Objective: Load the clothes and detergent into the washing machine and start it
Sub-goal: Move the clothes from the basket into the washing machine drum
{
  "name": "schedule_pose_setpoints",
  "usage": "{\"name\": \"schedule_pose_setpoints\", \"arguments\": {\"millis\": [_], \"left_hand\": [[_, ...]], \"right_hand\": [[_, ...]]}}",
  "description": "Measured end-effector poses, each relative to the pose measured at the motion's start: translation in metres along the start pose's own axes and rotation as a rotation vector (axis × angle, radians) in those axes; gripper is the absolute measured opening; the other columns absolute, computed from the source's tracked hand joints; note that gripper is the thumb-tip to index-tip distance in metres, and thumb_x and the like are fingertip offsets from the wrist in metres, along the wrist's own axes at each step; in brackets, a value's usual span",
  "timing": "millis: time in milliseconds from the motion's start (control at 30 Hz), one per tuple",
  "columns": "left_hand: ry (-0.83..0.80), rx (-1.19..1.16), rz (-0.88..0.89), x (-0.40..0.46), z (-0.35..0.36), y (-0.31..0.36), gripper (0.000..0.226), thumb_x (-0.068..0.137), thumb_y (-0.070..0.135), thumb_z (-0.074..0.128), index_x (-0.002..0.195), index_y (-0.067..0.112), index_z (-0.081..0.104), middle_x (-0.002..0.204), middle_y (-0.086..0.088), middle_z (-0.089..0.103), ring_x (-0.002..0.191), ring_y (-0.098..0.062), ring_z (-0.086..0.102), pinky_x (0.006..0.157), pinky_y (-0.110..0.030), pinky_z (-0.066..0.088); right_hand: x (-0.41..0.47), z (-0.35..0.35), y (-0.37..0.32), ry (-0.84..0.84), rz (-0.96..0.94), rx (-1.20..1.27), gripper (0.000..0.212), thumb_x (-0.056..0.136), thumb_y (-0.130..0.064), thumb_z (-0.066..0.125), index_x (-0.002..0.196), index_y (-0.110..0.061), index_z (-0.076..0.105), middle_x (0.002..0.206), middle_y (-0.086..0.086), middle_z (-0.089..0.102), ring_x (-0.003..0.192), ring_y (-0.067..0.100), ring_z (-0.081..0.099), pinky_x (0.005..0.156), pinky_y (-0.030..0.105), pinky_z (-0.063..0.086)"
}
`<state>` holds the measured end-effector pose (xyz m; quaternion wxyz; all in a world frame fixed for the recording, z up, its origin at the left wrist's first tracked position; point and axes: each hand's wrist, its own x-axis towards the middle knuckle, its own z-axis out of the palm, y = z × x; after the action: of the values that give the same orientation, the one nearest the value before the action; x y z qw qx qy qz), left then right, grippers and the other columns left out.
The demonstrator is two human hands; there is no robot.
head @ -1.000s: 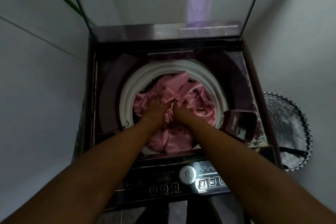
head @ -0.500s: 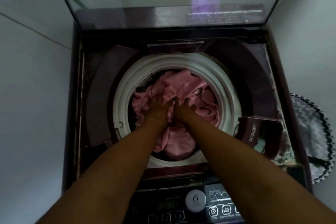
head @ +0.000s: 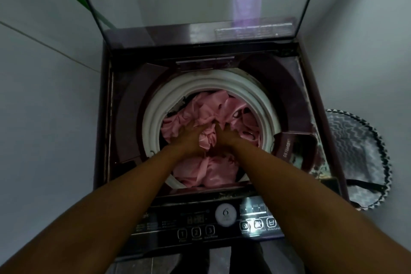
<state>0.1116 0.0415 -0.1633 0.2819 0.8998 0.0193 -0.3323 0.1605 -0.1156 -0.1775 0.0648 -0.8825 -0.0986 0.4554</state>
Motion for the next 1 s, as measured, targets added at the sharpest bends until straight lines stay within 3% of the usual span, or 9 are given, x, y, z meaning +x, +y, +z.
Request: {"name": "schedule_pose_setpoints", "arguments": {"millis": [67,133,233,300,367,433,667,867,1000], "left_hand": [[0.047,-0.028,-0.014,-0.008,0.0,0.012,0.098,0.072,0.054,0.078,0.153,0.035,0.027,0.162,-0.016,0.014,0.15,-0.035,0.013,0.122,-0.044,0.017],[0.129,0.025,-0.037,-0.016,-0.001,0.024,0.087,0.074,0.054,0.074,0.15,0.033,0.037,0.159,-0.014,0.023,0.148,-0.034,0.018,0.121,-0.049,0.017],[0.272,0.068,-0.052,-0.026,-0.002,0.043,0.063,0.08,0.039,0.072,0.137,0.026,0.048,0.146,-0.008,0.033,0.141,-0.029,0.023,0.117,-0.059,0.014],[0.404,0.045,0.017,-0.029,-0.004,0.06,0.04,0.088,0.032,0.061,0.127,0.024,0.054,0.133,-0.006,0.043,0.132,-0.03,0.033,0.113,-0.056,0.021],[0.532,0.018,0.124,-0.03,-0.009,0.082,0.033,0.085,0.025,0.054,0.117,0.022,0.059,0.12,-0.006,0.053,0.119,-0.032,0.046,0.104,-0.052,0.034],[0.595,-0.07,0.251,-0.027,-0.014,0.109,0.039,0.076,0.019,0.053,0.113,0.018,0.061,0.112,-0.007,0.057,0.109,-0.03,0.052,0.098,-0.048,0.042],[0.611,-0.199,0.547,-0.018,-0.013,0.214,0.037,0.082,0.004,0.06,0.119,0.011,0.06,0.113,-0.004,0.058,0.106,-0.019,0.054,0.094,-0.026,0.043],[0.546,0.052,0.742,-0.003,-0.005,0.291,0.046,0.083,0.004,0.061,0.128,0.015,0.06,0.116,-0.002,0.058,0.109,-0.019,0.049,0.097,-0.027,0.041],[0.465,0.224,0.823,0.016,0.008,0.334,0.033,0.087,0.008,0.061,0.118,0.017,0.066,0.11,0.001,0.061,0.102,-0.018,0.049,0.088,-0.03,0.045]], "right_hand": [[-0.006,-0.005,0.001,0.0,-0.012,0.044,0.128,0.075,-0.056,0.078,0.155,-0.025,-0.016,0.161,0.028,-0.009,0.146,0.052,0.01,0.119,0.054,0.021],[-0.015,-0.016,0.003,0.021,-0.057,0.063,0.126,0.075,-0.053,0.079,0.156,-0.019,-0.011,0.161,0.028,0.005,0.145,0.047,0.02,0.117,0.049,0.028],[-0.035,-0.039,0.01,0.156,-0.186,0.133,0.086,0.081,-0.04,0.075,0.149,-0.009,0.032,0.137,0.02,0.054,0.122,0.036,0.054,0.093,0.036,0.046],[-0.05,-0.054,0.019,0.34,-0.235,0.161,0.053,0.084,-0.047,0.069,0.121,-0.01,0.06,0.11,0.016,0.069,0.103,0.035,0.064,0.079,0.036,0.049],[-0.064,-0.064,0.032,0.542,-0.235,0.218,0.05,0.086,-0.058,0.061,0.096,-0.009,0.067,0.098,0.015,0.071,0.093,0.034,0.065,0.075,0.039,0.051],[-0.081,-0.074,0.047,0.714,-0.197,0.292,0.047,0.088,-0.056,0.058,0.089,-0.01,0.067,0.095,0.014,0.069,0.09,0.032,0.065,0.071,0.038,0.049],[-0.143,-0.092,0.112,1.186,-0.205,0.522,0.012,0.083,-0.016,0.062,0.087,-0.005,0.066,0.09,0.012,0.061,0.091,0.03,0.059,0.083,0.042,0.049],[-0.174,-0.091,0.196,1.345,-0.106,0.749,0.014,0.088,-0.023,0.067,0.095,-0.011,0.067,0.097,0.003,0.057,0.087,0.016,0.059,0.081,0.024,0.048],[-0.16,-0.075,0.256,1.287,0.073,0.822,0.014,0.094,-0.026,0.061,0.094,-0.013,0.066,0.097,-0.002,0.053,0.083,0.016,0.058,0.076,0.034,0.053]]}}
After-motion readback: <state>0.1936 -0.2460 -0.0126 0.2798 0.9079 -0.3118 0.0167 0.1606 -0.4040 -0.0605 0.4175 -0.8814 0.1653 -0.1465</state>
